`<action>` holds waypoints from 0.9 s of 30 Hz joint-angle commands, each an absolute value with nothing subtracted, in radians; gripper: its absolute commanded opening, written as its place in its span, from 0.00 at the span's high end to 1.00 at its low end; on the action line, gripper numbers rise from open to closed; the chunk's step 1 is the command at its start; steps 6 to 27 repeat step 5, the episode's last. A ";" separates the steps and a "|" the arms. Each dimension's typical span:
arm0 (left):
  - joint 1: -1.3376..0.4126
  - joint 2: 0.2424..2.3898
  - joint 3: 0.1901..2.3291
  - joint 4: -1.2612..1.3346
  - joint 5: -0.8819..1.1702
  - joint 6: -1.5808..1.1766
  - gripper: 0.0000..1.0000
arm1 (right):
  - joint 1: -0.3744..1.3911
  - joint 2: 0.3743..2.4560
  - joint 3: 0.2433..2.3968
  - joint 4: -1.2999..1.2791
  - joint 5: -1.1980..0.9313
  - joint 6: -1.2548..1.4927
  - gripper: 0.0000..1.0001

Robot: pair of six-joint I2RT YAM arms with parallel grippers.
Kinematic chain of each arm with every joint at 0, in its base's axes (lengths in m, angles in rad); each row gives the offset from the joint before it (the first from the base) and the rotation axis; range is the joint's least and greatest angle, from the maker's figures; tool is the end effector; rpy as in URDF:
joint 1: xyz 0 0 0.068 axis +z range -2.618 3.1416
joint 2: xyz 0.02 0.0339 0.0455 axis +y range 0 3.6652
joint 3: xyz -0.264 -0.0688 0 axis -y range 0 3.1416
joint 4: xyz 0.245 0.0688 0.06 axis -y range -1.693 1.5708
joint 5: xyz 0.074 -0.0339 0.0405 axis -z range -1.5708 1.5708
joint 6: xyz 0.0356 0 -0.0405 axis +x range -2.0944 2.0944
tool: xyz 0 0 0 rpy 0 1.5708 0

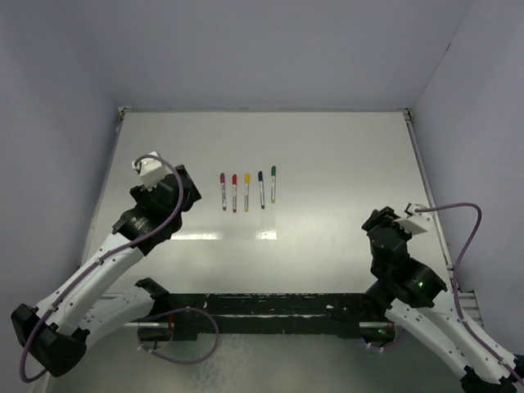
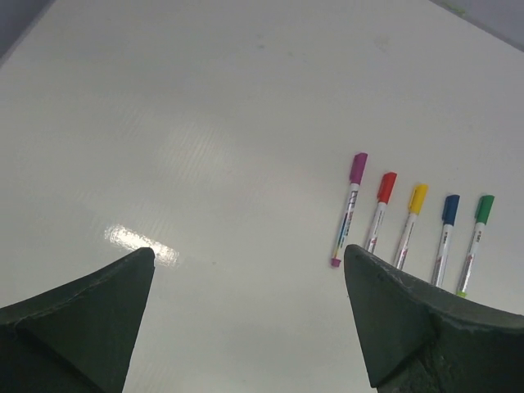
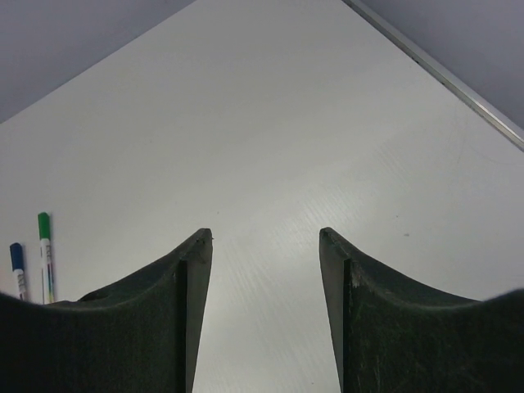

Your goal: Insert the pens into the pen caps

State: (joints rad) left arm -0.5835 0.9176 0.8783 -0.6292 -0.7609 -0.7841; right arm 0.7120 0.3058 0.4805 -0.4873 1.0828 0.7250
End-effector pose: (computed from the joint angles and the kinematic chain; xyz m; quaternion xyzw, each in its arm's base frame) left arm 0.1679 -0.0815 0.3116 -0.2448 0.8152 0.0033 0.5249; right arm 0.0852 0.0320 0.2668 0.3077 0.6909 0.0183 0.6539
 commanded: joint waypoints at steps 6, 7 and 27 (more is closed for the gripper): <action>-0.581 0.811 0.832 -0.669 -0.870 -0.869 0.01 | 0.710 0.307 0.507 -0.472 1.116 0.735 0.42; -0.581 0.811 0.832 -0.669 -0.870 -0.869 0.01 | 0.710 0.307 0.507 -0.472 1.116 0.735 0.42; -0.581 0.811 0.832 -0.669 -0.870 -0.869 0.01 | 0.710 0.307 0.507 -0.472 1.116 0.735 0.42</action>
